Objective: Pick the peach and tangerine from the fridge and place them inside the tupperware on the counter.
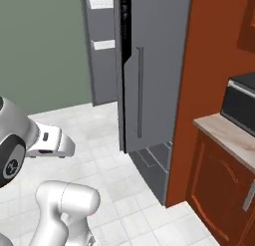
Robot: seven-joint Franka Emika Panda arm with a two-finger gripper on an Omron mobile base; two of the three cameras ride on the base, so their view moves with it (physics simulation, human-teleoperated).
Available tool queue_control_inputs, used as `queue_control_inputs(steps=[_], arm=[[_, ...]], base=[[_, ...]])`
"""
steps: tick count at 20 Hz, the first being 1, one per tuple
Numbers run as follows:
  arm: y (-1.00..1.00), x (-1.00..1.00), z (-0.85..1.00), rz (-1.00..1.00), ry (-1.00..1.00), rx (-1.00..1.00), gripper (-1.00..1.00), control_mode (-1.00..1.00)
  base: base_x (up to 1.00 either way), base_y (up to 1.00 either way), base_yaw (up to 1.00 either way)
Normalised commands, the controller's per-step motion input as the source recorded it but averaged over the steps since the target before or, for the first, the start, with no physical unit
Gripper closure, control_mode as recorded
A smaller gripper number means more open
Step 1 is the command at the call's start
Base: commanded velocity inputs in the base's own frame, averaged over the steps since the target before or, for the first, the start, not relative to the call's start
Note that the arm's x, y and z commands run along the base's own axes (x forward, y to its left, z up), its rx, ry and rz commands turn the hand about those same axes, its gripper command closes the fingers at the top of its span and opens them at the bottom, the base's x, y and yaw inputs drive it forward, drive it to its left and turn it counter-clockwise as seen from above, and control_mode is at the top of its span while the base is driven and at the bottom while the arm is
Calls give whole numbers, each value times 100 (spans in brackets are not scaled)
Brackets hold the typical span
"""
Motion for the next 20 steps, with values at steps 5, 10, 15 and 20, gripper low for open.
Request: queue_control_inputs(steps=[5, 10, 15, 20], arm=[[0, 0, 0, 0, 0, 0, -100, 100], [0, 0, 0, 0, 0, 0, -100, 100], [0, 0, 0, 0, 0, 0, -100, 100], [0, 0, 0, 0, 0, 0, -100, 100]], base=[[61, 100, 26], [80, 95, 5], [28, 46, -36], [16, 42, -57]])
